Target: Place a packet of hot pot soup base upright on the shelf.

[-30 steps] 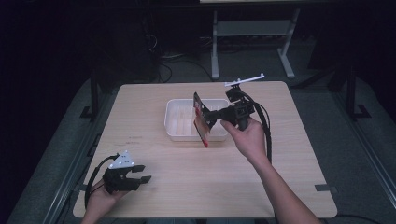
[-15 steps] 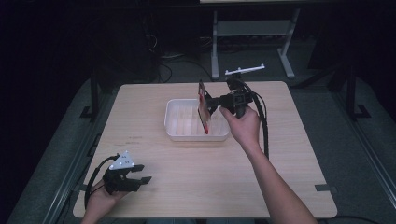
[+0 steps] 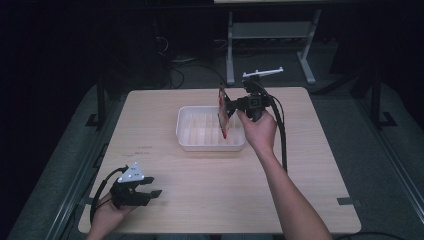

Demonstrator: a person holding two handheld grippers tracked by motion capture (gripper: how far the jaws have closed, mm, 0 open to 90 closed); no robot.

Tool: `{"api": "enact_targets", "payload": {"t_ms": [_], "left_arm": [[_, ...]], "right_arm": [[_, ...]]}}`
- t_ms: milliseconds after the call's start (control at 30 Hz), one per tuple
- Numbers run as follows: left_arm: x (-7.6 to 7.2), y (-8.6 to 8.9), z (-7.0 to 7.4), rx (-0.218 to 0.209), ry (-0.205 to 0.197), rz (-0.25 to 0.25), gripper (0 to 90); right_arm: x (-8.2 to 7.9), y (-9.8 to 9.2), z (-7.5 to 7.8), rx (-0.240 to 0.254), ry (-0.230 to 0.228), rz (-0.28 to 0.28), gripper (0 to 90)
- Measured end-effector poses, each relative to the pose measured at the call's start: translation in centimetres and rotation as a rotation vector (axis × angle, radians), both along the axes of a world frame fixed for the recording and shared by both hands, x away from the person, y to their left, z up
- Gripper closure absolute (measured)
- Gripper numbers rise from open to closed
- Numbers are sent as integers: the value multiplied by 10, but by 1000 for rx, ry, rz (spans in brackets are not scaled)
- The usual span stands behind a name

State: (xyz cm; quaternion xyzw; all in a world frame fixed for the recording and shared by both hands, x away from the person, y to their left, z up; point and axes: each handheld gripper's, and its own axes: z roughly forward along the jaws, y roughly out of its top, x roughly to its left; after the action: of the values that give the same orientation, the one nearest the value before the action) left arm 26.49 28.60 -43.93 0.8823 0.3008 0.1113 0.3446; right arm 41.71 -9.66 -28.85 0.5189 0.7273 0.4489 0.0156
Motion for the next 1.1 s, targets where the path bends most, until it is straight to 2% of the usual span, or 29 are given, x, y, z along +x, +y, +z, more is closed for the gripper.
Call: {"api": "enact_targets", "payload": {"t_ms": [267,633,900,1100], "left_arm": [[-1,2,1,-3,-8,2,431],[-2,3,1,-10,-8,6,434],[-3,4,2,-15,-14,10,434],[-3,5,3,-13,-17,8,434]], "right_arm": [[3,1,-5,-21,4,-24,900],[5,-5,-12,-26,14,-60,900],[10,0,-16,-30,45,-88,899],[14,5,-20,-15,63,-94,898]]}}
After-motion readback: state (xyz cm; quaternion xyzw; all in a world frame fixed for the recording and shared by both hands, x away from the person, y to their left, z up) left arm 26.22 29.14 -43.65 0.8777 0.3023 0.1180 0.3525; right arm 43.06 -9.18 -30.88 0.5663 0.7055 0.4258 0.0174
